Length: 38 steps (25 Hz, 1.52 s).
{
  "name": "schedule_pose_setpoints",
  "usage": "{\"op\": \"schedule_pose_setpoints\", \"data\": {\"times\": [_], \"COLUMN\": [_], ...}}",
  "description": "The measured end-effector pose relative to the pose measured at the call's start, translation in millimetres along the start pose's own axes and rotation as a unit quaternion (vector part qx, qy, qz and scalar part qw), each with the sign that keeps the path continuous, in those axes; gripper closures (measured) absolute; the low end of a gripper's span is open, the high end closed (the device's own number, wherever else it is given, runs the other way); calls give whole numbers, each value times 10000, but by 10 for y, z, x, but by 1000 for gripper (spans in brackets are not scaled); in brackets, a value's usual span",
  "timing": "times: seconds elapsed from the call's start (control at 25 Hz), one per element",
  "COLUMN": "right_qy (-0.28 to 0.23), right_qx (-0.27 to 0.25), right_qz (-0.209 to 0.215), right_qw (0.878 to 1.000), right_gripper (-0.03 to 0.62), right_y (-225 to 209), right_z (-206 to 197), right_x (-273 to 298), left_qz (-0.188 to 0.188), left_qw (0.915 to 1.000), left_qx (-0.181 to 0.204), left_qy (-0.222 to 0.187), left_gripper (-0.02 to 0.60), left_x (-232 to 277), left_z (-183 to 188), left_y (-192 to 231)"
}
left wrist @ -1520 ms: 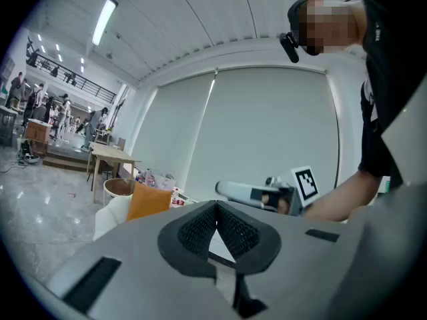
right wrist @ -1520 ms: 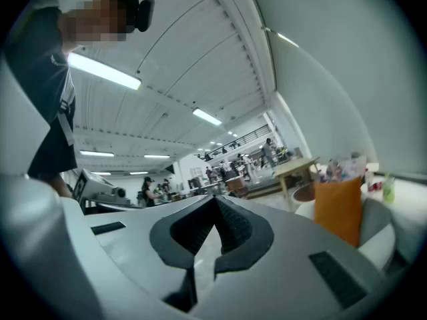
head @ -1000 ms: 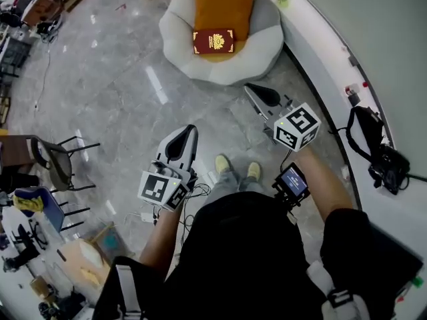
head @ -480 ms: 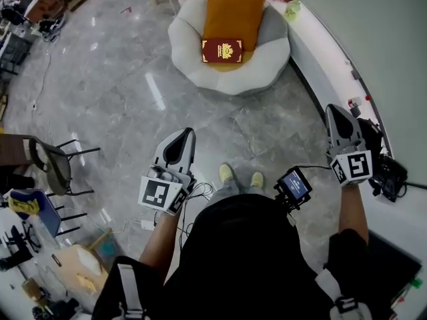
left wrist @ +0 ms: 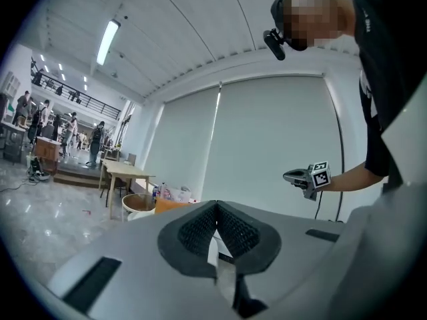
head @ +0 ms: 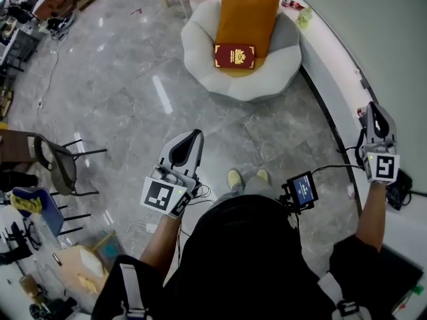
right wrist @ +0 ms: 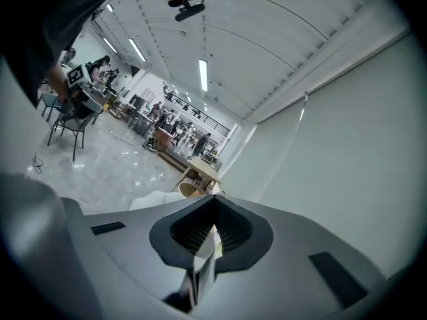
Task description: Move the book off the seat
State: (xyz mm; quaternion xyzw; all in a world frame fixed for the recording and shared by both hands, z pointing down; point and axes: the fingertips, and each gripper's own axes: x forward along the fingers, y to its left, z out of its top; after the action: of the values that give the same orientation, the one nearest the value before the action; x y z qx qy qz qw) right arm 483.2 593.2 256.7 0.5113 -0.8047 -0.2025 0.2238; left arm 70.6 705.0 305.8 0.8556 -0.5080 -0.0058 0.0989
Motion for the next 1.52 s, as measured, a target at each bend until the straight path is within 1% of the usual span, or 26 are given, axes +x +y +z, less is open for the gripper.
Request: {"op": "schedule_pose_setpoints", "data": {"times": [0.08, 0.12, 0.2, 0.24, 0.32, 0.44, 0.48, 0.56, 0.68, 0.88, 0.96, 1.04, 1.24, 1.4, 1.52], "right_qy": [64, -2, -245, -360, -485, -569, -593, -658, -770, -862, -816, -698, -509, -458, -424], "right_qx": [-31, 71, 506, 775, 1414, 2406, 2607, 2806, 3012, 3063, 3078, 2991, 2866, 2770, 2862], "right_qz": [-90, -30, 286, 483, 836, 1131, 1196, 1280, 1303, 1453, 1555, 1714, 2080, 2222, 2278], "right_qw": [9999, 10000, 9980, 9952, 9852, 9623, 9562, 9490, 9415, 9368, 9351, 9361, 9338, 9337, 9297], "right_gripper": [583, 583, 583, 583, 583, 583, 583, 583, 583, 583, 583, 583, 583, 583, 583], "right_y": [-69, -13, 267, 456, 789, 1082, 1156, 1263, 1286, 1221, 1177, 1164, 1134, 1046, 947], "right_z": [63, 113, 247, 325, 476, 688, 752, 860, 935, 979, 985, 980, 956, 925, 895], "right_x": [85, 133, 202, 194, 107, 35, 52, 133, 374, 847, 1060, 1302, 1933, 2491, 2816], "left_qz": [34, 39, 48, 39, -9, -37, -17, 17, -20, 130, 160, 209, 379, 518, 489], "left_qw": [10000, 9999, 9999, 9999, 9999, 9998, 9998, 9998, 9998, 9993, 9994, 9996, 9992, 9983, 9984], "left_qx": [-15, -13, 6, 21, 56, 174, 171, 162, 207, 350, 293, 210, 103, -14, -38], "left_qy": [63, 102, 141, 150, 134, 91, 88, 59, -43, 18, -18, -38, 58, 277, 298], "left_gripper": [575, 575, 575, 575, 575, 575, 575, 575, 575, 575, 575, 575, 575, 575, 575], "left_x": [-29, -20, 12, 29, 81, 175, 198, 244, 393, 782, 957, 1118, 1541, 1885, 2221], "left_z": [-39, -61, -88, -94, -68, -8, -1, 21, 81, 190, 288, 362, 409, 329, 420], "left_y": [101, 142, 194, 197, 154, 119, 134, 174, 267, 521, 620, 733, 1057, 1389, 1519]}}
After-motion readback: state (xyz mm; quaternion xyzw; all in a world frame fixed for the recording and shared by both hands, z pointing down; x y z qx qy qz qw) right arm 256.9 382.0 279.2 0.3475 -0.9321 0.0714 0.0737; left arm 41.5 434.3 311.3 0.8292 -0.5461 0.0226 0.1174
